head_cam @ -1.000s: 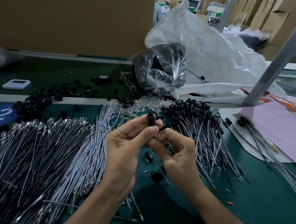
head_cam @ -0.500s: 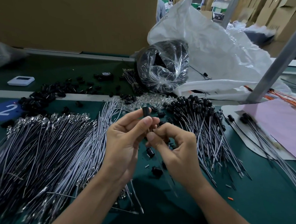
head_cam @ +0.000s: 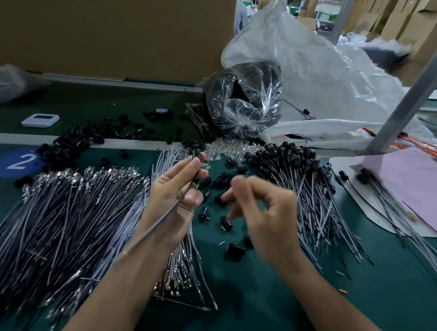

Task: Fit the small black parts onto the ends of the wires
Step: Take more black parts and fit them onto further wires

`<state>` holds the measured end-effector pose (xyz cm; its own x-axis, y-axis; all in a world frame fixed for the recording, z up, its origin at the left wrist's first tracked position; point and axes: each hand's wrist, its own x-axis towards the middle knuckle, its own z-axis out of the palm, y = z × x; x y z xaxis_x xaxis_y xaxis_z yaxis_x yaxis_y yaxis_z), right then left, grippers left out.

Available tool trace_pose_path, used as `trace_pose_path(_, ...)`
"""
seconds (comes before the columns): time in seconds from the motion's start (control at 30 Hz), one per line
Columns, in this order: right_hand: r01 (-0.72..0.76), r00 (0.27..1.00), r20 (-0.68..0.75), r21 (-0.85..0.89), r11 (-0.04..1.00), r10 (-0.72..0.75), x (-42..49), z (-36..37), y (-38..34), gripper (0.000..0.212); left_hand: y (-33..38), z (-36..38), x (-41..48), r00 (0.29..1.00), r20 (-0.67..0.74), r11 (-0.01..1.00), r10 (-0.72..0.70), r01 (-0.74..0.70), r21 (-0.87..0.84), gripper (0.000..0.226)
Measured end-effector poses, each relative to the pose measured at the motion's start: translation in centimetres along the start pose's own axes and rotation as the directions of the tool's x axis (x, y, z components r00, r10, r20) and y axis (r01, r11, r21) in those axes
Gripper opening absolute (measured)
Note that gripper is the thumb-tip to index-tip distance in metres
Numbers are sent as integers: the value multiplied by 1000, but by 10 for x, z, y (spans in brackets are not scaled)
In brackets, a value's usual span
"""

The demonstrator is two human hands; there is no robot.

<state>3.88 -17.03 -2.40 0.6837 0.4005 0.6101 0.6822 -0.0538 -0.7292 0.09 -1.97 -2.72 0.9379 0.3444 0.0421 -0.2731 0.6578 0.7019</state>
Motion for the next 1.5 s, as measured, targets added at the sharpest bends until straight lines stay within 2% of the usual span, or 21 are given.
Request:
trace_pose_path(0.07,-67,998,-23,-104,992,65,17,-6,7,25,3,-8,5,999,-15,996,-36,37,79,15)
trace_pose_path(0.17,-134,977,107,-367,921,185,57,-5,27,14,3,-13,8,992,-23,939,-127,127,320,25)
trace_pose_path(0.23,-131,936,219,-507,852,275,83,3,45,23,-1,-14,7,984,-10,902,-177,167,397,38)
trace_pose_path(0.3,-79,883,328,-601,795,335,102,14,64,27,-4,-13,4,978,17,892,-209,184,413,40)
trace_pose_path(0.43,-10,798,447,-662,750,405,120,33,86,23,-5,-14,6,980,11,896,-197,176,408,28)
trace_pose_path(0.63,31,817,441,-675,737,370,124,47,93,11,-11,-14,9,983,5,891,-181,162,424,18)
trace_pose_path(0.73,14,837,432,-630,776,336,121,43,88,6,-12,-15,8,988,-3,891,-154,140,431,20)
trace_pose_path(0.8,-45,874,379,-563,825,306,115,34,81,11,-13,-16,9,991,-20,888,-131,126,441,25)
trace_pose_path(0.9,-104,962,191,-404,909,195,98,13,70,16,-15,-15,9,990,-22,877,-138,133,461,32)
trace_pose_path(1.0,-137,986,56,-272,952,158,71,-8,60,13,-15,-14,8,989,-8,867,-145,131,481,36)
trace_pose_path(1.13,-214,971,83,-107,971,223,39,-21,49,13,-14,-12,7,993,8,847,-115,94,523,34)
trace_pose_path(1.27,-314,949,68,100,944,308,29,-18,42,11,-17,-9,5,997,20,790,-77,49,611,24)
trace_pose_path(1.37,-286,957,83,93,954,279,27,-14,40,9,-18,-10,4,998,31,766,-45,14,643,16)
trace_pose_path(1.5,-273,960,90,92,958,265,27,-11,41,8,-18,-10,4,999,44,753,-24,-11,658,17)
